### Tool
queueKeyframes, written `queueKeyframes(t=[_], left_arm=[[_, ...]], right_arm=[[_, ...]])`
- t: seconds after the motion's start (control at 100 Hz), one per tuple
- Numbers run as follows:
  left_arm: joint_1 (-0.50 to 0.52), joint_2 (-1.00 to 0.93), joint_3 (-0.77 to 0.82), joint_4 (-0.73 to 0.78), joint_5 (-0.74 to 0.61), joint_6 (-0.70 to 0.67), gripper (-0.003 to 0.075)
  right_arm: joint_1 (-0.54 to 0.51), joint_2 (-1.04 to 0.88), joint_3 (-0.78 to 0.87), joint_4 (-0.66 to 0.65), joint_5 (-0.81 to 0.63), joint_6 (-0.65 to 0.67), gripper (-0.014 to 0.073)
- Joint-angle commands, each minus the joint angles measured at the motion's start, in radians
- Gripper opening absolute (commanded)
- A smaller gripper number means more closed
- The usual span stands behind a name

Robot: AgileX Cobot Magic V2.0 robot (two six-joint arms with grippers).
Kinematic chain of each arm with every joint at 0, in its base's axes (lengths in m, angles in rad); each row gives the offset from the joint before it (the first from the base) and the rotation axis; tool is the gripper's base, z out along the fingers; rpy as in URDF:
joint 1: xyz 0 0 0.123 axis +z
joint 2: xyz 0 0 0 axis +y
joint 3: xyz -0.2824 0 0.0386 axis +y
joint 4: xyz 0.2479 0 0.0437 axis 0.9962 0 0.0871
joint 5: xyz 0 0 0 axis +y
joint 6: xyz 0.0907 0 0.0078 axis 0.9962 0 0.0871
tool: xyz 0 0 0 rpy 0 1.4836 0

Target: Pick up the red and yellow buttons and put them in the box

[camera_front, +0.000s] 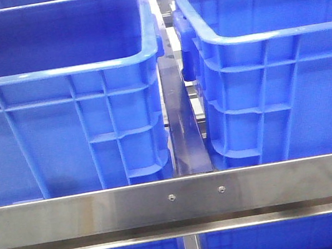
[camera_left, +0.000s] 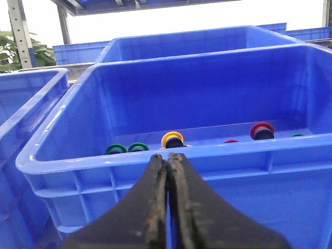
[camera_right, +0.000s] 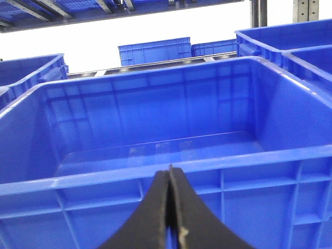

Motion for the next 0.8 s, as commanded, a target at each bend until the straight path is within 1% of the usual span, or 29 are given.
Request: queueKeyframes(t=[0.0,0.24,0.33,0.47,0.55,0.67,0.79], left_arm=[[0.002,-0.033,0.049,-0.009,-0.08,-0.002,-0.0019],[0.002,-0.033,0.029,-0.015,-0.08,-0.002,-0.0019],[0.002,-0.033,-0.012,-0.045,-0.033,-0.002,-0.0019],[0.002,0.001,-0.127,-0.108,0.075,-0.002,-0.0019],[0.002,0.042,-0.223,-0.121,0.16,-0.002,-0.0019],[0.002,0.14,-0.39,-0.129,0.308,-0.002,-0.0019],[0.002,0.282,-0.57,-0.136,0.468,0.0,-0.0019]], right_arm=[[0.001,-0.025,-0.02,-0.011,-0.082,0.0,-0.0068],[0.001,-0.025,-0.02,-0.011,-0.082,0.0,-0.0068],[0.001,-0.025,-0.02,-0.011,-0.082,0.0,-0.0068],[0.001,-0.025,-0.02,-0.011,-0.082,0.0,-0.0068],[0.001,-0.025,-0.02,-0.011,-0.082,0.0,-0.0068],[0.001,-0.025,-0.02,-0.011,-0.082,0.0,-0.0068],[0.001,-0.025,-0.02,-0.011,-0.082,0.0,-0.0068]])
